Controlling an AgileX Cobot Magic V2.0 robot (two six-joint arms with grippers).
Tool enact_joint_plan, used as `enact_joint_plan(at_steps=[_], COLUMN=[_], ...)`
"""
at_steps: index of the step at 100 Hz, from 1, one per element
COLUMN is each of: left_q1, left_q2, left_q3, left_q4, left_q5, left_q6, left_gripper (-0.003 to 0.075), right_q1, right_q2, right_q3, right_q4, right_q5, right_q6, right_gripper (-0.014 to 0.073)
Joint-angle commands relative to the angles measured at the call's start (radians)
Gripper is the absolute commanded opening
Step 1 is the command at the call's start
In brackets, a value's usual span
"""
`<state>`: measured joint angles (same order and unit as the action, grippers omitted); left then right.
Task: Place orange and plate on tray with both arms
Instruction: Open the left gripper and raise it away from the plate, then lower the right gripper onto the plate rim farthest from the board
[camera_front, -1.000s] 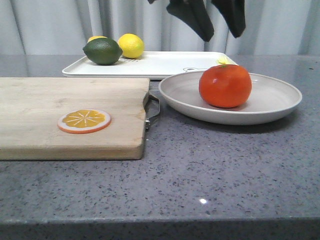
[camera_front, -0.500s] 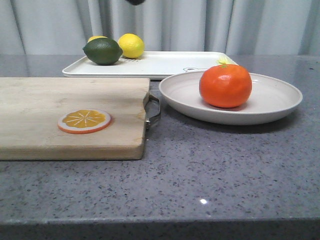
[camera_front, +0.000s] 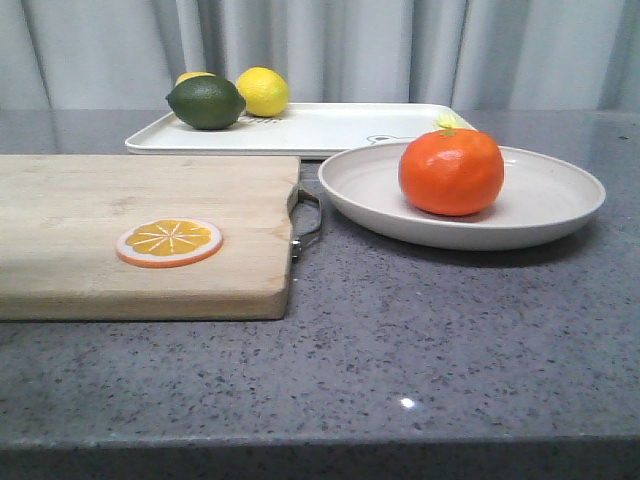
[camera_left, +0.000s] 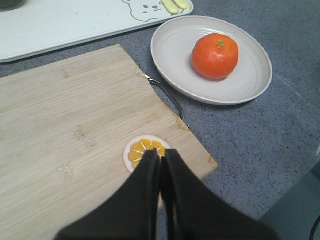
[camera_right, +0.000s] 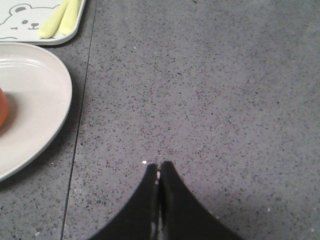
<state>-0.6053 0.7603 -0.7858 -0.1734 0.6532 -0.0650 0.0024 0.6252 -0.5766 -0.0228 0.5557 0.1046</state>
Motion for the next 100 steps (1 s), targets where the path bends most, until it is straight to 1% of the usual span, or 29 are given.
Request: enact_joint_plan(at_steps=[1,11,19,26,33,45,46,47,54,59,64,100], left_q1=[0.002,0.002,0.002,0.002,0.002,0.002,0.002,0.002,0.002,0.002,0.002,0.002], left_q2=[-0.098,-0.186,-0.239,-0.277,-0.303,-0.313,-0.313,-0.313,-0.313,-0.313,-0.313,-0.313], left_q3=[0.026,0.081,0.117,0.144,0.167,0.183,0.183,0.185,0.185,0.185,0.185,0.185], left_q4=[-0.012,-0.012,-0.012,-0.009,-0.008,-0.008,-0.008,-0.008,-0.008,-0.008,-0.008,-0.008], left_q5=[-0.08,-0.08,-0.08,-0.082,-0.082,-0.076,-0.076,-0.076,-0.076,-0.076,-0.076,-0.076], left_q6=[-0.014,-0.016,-0.016,-0.016,-0.016,-0.016,-0.016,-0.016,-0.016,-0.016,-0.016,-0.016], left_gripper=[-0.002,-0.002,-0.002,-0.002,-0.002,-0.002,-0.002,-0.002,-0.002,-0.002,-0.002,-0.002], right_q1=[0.001,0.007,0.03,0.059,0.087,0.121,0.123,0.124,0.126,0.126,0.126,0.127], right_q2=[0.032,0.073,0.112,0.143,0.183,0.258,0.258,0.272,0.32,0.357,0.395,0.697], right_q3=[-0.06,-0.094,-0.121,-0.147,-0.175,-0.229,-0.232,-0.24,-0.279,-0.31,-0.342,-0.586], right_q4=[0.001,0.016,0.023,0.033,0.045,0.046,0.046,0.047,0.052,0.062,0.074,0.167], right_q5=[-0.027,-0.002,0.025,0.051,0.074,0.09,0.091,0.093,0.111,0.125,0.141,0.296], right_q6=[-0.013,-0.021,-0.028,-0.045,-0.055,-0.055,-0.055,-0.055,-0.055,-0.055,-0.055,-0.055], right_gripper=[-0.0066,-0.0064,-0.0063,-0.0033,0.0047,0.0248,0.0248,0.0279,0.036,0.0395,0.0409,0.0403])
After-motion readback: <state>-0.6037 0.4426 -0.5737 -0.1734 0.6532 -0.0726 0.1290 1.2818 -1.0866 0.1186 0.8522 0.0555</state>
